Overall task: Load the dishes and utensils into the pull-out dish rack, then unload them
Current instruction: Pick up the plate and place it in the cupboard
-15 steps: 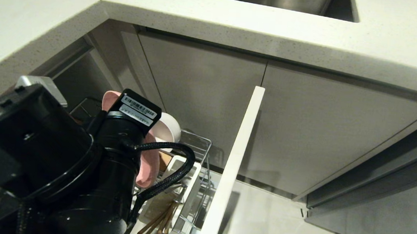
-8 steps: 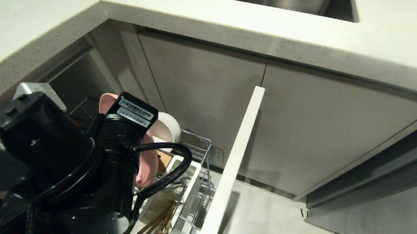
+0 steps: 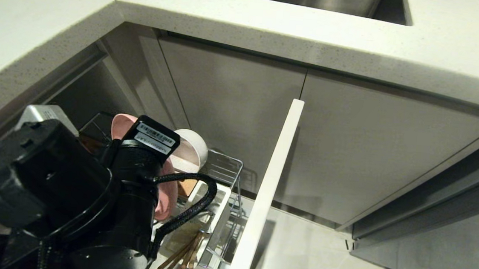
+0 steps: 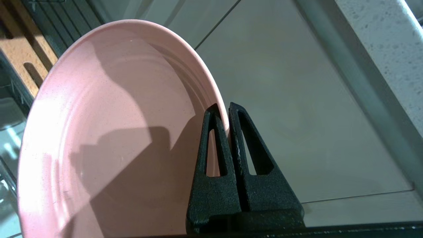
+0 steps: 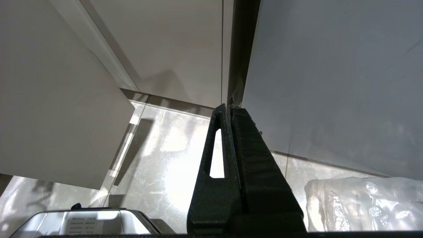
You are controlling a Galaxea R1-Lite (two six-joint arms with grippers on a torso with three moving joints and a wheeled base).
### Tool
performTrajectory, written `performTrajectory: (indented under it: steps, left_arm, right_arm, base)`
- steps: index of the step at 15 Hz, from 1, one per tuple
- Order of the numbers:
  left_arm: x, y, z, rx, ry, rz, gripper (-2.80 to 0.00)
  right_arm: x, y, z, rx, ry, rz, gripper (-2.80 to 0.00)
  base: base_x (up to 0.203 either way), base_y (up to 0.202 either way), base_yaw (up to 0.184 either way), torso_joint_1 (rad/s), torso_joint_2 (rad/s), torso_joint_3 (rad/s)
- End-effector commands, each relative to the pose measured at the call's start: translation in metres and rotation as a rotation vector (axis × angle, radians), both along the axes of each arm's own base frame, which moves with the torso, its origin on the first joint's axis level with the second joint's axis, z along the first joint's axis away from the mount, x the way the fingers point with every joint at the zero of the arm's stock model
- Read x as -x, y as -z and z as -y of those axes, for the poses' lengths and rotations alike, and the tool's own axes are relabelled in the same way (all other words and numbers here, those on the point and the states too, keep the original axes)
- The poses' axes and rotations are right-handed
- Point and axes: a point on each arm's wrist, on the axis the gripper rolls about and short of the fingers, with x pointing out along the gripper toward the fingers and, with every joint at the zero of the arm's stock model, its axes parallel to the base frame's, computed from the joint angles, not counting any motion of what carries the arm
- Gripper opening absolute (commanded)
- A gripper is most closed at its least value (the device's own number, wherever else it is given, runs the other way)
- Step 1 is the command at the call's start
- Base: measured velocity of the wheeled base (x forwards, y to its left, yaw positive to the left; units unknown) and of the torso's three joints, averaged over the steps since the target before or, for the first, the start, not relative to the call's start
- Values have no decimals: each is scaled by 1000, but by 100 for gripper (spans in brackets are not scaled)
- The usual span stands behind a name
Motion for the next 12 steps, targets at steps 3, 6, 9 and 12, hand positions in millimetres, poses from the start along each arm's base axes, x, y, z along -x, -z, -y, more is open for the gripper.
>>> performTrajectory:
  steps: [3,6,9,12]
  left_arm:
    - [1,9,0,-11,-4,-12,-280]
    - [1,12,0,1,3,-1,-280]
    - [2,9,0,7,35,19,-280]
    - [3,6,-1,4,68,35,-280]
  right_arm:
    - [0,1,0,0,-1,-3,-280]
    - [0,0,0,0,-1,-3,-280]
    - [0,1,0,0,0,-2,-280]
    - [0,1,0,0,0,-3,-280]
  base:
    - [0,0,0,0,0,0]
    - [0,0,0,0,0,0]
    - [0,0,0,0,0,0]
    - [0,0,0,0,0,0]
